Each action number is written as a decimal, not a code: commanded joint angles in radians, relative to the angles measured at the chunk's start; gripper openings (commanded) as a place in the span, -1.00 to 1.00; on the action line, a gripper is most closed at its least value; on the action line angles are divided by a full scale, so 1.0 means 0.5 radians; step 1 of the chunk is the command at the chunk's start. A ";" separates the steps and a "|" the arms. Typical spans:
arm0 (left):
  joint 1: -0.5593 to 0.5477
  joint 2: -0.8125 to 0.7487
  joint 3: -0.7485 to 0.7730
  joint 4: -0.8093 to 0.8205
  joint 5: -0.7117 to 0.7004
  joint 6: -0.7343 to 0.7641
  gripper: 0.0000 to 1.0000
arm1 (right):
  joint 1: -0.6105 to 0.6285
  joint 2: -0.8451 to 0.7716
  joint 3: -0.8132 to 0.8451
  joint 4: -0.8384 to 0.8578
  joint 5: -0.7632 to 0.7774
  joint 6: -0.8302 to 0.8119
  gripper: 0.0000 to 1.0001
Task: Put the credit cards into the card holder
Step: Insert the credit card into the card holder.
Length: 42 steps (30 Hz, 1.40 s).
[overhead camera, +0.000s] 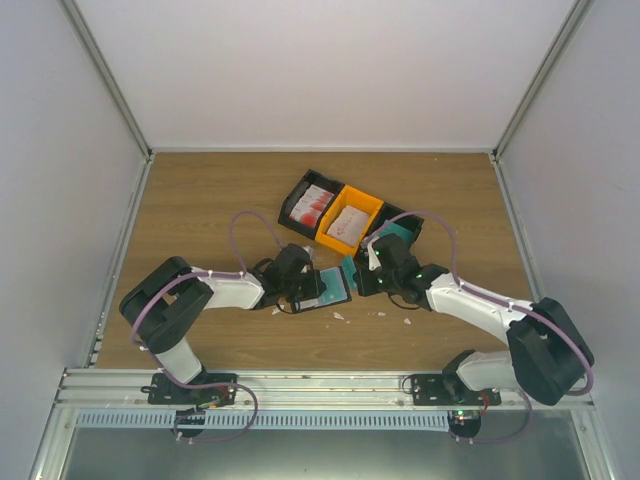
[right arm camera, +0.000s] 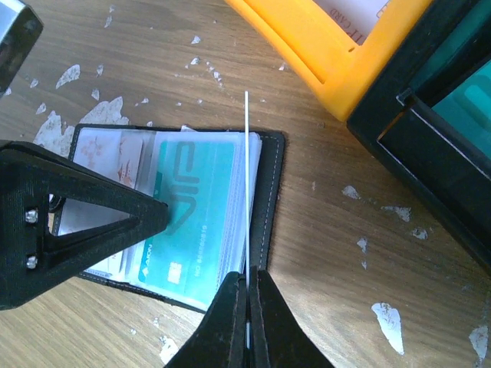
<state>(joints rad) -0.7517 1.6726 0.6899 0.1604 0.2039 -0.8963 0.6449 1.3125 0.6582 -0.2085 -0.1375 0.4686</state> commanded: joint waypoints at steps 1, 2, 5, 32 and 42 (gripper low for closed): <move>0.009 -0.059 -0.039 -0.100 -0.083 0.043 -0.92 | 0.010 -0.023 -0.031 0.054 -0.019 0.026 -0.99; 0.009 -0.069 -0.046 -0.122 -0.111 0.042 -0.92 | 0.011 -0.021 -0.031 0.057 -0.025 0.029 -0.99; 0.009 -0.087 -0.079 -0.141 -0.129 0.043 -0.92 | 0.011 -0.016 -0.026 0.055 -0.040 0.039 -0.99; 0.015 0.032 -0.158 -0.060 -0.093 0.044 -0.96 | 0.006 0.088 -0.028 0.090 -0.196 0.392 -0.99; 0.015 0.031 -0.166 -0.049 -0.100 0.040 -0.97 | 0.009 0.061 -0.061 0.133 -0.253 0.431 -0.99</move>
<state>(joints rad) -0.7498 1.6470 0.6388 0.1757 0.1802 -0.8818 0.6449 1.3460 0.6487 -0.1791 -0.2337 0.6659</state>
